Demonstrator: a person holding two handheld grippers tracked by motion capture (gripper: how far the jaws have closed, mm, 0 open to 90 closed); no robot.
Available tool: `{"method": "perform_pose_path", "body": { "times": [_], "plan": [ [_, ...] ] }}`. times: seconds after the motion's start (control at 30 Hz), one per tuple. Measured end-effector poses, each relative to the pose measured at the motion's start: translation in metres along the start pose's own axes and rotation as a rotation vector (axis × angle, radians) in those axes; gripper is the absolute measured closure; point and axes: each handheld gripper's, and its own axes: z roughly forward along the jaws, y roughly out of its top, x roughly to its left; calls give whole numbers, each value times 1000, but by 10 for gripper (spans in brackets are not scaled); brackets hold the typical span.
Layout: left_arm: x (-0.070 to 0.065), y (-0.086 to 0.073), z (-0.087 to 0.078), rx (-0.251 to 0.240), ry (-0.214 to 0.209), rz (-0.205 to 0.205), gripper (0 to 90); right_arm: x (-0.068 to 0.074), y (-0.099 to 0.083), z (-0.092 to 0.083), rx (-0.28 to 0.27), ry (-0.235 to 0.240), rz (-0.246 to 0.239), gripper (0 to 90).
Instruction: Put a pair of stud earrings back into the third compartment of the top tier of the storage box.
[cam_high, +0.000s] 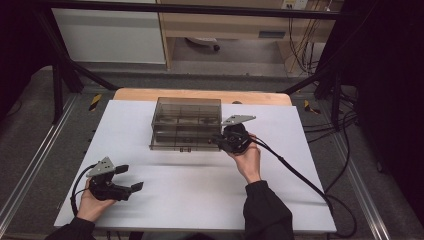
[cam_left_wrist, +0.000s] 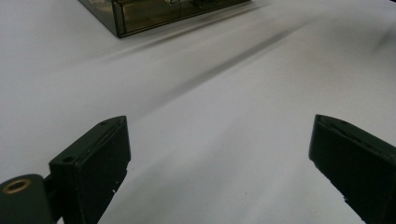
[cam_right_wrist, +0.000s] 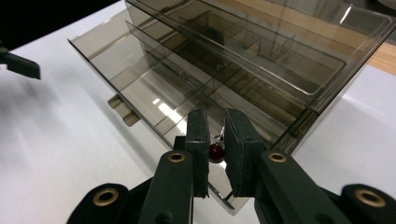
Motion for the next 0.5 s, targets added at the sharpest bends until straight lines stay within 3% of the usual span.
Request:
{"method": "perform_pose_path", "body": {
  "times": [0.5],
  "plan": [
    [0, 0, 0, -1, 0, 1, 55, -4, -5, 17, 28, -14, -1, 799]
  ]
}}
